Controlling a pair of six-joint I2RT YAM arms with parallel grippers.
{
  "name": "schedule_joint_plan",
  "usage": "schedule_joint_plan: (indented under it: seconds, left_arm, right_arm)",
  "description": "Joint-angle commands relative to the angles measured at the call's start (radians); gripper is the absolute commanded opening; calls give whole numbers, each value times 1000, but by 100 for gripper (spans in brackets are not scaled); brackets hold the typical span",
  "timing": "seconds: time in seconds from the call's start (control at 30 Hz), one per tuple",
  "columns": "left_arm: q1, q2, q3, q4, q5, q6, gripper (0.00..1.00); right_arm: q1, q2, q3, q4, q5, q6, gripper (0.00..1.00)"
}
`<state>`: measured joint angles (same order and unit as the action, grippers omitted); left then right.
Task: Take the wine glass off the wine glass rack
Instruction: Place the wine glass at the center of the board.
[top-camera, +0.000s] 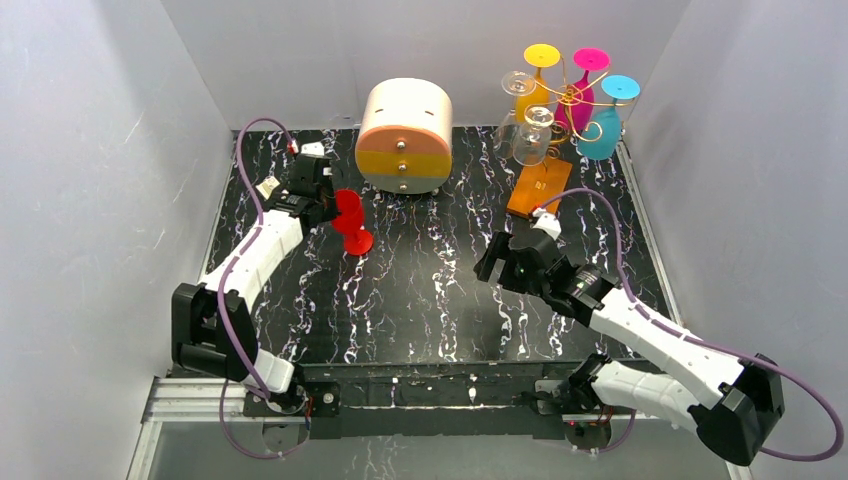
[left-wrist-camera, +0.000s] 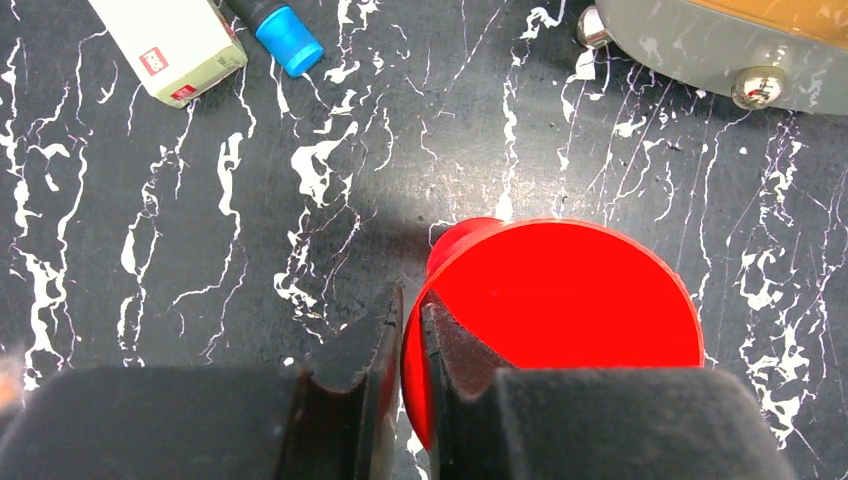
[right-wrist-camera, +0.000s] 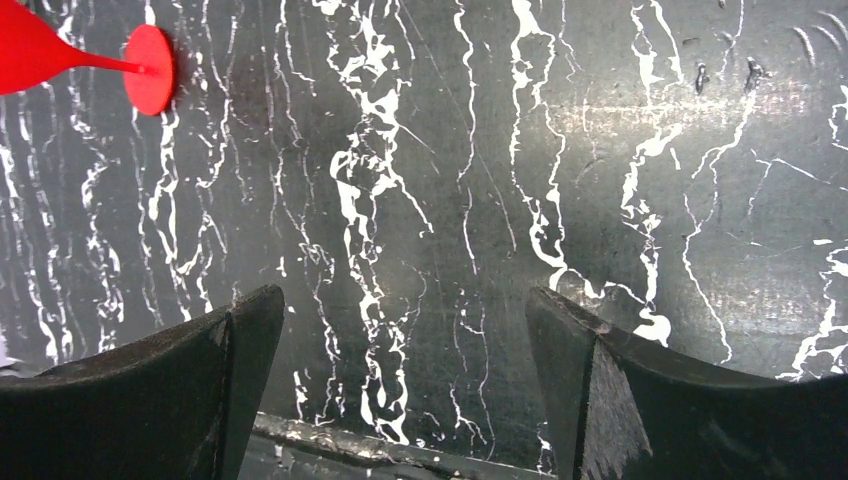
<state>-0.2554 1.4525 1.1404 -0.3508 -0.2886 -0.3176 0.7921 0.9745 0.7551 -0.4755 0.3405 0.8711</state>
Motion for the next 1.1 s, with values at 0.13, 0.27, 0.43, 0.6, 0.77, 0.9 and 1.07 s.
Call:
schedule_joint_plan:
  seconds: [0.13,0.27,0.43,0.6,0.77,0.9,1.07]
  left_arm:
    - [2,56,95,-84,-16,-30,15]
    - [2,63,121,-97,-6,-27,17]
    - [3,72,156,-121,-8,-9,22]
    - [2,82,172,-141,-16,-3,29]
    - [3,76,184,-150,-21,-8,35]
    - [3,62,198,-166,-33,-10,46]
    - [5,16,221,-211,-84,1,60]
  right_arm:
    - [-23,-39,-7,-23,7,33,99]
    - [-32,-40,-1,-26,7,24,99]
    - [-43,-38,15,-23,7,6,99]
    - [-51,-35,37,-24,-5,-6,99]
    - [-55,-42,57,-29,-3,-21,99]
    - [-56,-46,59,-28,29,-58,99]
    - [-66,-29,93,-59,52,-112,99]
